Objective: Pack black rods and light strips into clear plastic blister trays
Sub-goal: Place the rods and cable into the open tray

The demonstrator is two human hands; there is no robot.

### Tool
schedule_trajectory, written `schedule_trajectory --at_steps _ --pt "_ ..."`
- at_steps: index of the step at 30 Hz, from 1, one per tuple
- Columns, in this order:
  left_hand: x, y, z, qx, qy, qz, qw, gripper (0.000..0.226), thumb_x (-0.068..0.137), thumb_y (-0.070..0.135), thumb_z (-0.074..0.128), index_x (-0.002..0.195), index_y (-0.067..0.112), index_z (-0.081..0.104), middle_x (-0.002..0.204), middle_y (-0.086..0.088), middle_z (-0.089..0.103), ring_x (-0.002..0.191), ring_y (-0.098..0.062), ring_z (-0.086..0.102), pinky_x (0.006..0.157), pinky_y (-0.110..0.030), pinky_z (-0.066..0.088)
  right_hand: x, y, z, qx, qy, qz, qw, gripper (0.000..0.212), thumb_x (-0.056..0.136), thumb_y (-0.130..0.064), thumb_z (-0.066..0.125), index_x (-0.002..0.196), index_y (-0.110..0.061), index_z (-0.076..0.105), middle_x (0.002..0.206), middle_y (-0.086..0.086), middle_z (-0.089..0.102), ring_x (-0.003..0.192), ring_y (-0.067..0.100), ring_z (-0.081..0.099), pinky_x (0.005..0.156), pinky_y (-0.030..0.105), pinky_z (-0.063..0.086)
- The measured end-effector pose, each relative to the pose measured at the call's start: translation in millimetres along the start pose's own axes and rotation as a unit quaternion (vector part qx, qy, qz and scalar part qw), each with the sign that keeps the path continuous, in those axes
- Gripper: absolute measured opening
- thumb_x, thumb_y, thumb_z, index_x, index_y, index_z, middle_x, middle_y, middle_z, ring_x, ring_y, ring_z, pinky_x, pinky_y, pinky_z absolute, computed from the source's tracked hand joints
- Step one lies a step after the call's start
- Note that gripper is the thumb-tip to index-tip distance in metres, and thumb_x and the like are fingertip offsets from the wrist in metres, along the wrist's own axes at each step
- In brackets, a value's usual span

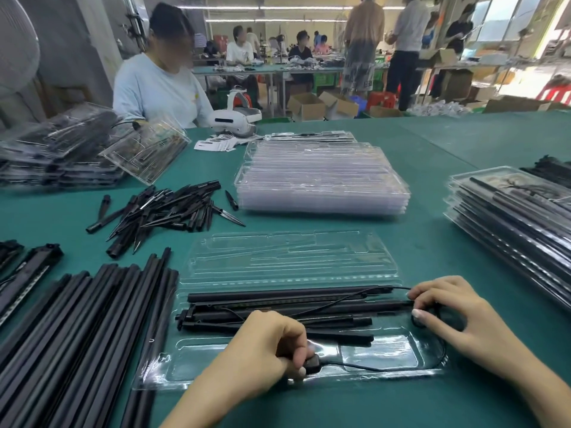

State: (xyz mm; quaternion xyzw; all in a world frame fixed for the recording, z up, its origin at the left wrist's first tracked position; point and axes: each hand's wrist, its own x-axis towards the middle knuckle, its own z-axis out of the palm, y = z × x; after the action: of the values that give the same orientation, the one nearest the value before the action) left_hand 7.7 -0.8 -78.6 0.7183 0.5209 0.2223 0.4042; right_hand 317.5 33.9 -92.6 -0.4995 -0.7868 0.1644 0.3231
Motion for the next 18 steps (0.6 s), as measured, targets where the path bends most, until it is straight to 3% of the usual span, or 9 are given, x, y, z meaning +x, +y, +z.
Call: schedule_trajectory --at_steps 3,6,8,10,13,18 --pt "-5 -4 -1 -0.024 -0.001 0.011 1.0 0.046 0.076 -0.013 0.066 0.054 0.025 0.053 0.066 0.01 0.065 0.09 0.004 0.068 0.072 -0.011 0.049 0 -10 0 -0.027 0.042 0.001 0.999 0.005 0.085 -0.037 0.069 0.081 -0.034 0.068 0.101 -0.023 0.067 0.108 0.009 0.053 0.096 0.052 0.034" --pt "-11 -5 -5 -0.029 0.0 0.044 0.999 0.03 0.081 -0.003 0.069 0.069 0.023 0.057 0.084 0.007 0.071 0.095 0.004 0.066 0.082 -0.012 0.048 7 -46 15 -0.135 0.097 -0.062 0.984 0.018 0.084 -0.044 0.054 0.091 -0.034 0.068 0.101 -0.024 0.064 0.102 0.007 0.054 0.094 0.039 0.028" --pt "-15 -4 -9 -0.014 0.012 0.065 0.998 0.022 0.081 0.005 0.072 0.084 0.022 0.058 0.093 0.01 0.071 0.092 0.002 0.064 0.084 -0.016 0.048 13 -77 35 -0.143 0.016 -0.164 0.976 0.02 0.086 -0.042 0.054 0.092 -0.031 0.069 0.097 -0.021 0.064 0.094 0.007 0.057 0.086 0.033 0.037" --pt "-20 -5 -16 0.043 0.077 0.082 0.993 0.023 0.079 0.015 0.074 0.089 0.027 0.057 0.089 0.014 0.066 0.085 0.001 0.058 0.078 -0.015 0.044 18 -99 58 -0.139 -0.115 -0.226 0.957 0.017 0.088 -0.044 0.054 0.088 -0.031 0.066 0.088 -0.019 0.061 0.083 0.004 0.056 0.071 0.023 0.043" --pt "-38 -8 -34 0.118 0.166 0.065 0.977 0.022 0.079 0.031 0.073 0.087 0.033 0.053 0.081 0.013 0.056 0.077 -0.002 0.05 0.068 -0.014 0.04 30 -112 77 -0.125 -0.229 -0.175 0.949 0.026 0.09 -0.054 0.049 0.091 -0.028 0.055 0.08 -0.014 0.054 0.078 0.007 0.053 0.066 0.022 0.036" --pt "-93 -27 -63 0.275 0.063 -0.102 0.954 0.032 0.077 0.067 0.056 0.078 0.037 0.045 0.078 0.022 0.055 0.068 0.004 0.048 0.059 -0.013 0.038 43 -111 85 -0.126 -0.261 -0.189 0.938 0.034 0.088 -0.063 0.046 0.091 -0.029 0.05 0.079 -0.011 0.055 0.073 0.007 0.047 0.065 0.025 0.033"
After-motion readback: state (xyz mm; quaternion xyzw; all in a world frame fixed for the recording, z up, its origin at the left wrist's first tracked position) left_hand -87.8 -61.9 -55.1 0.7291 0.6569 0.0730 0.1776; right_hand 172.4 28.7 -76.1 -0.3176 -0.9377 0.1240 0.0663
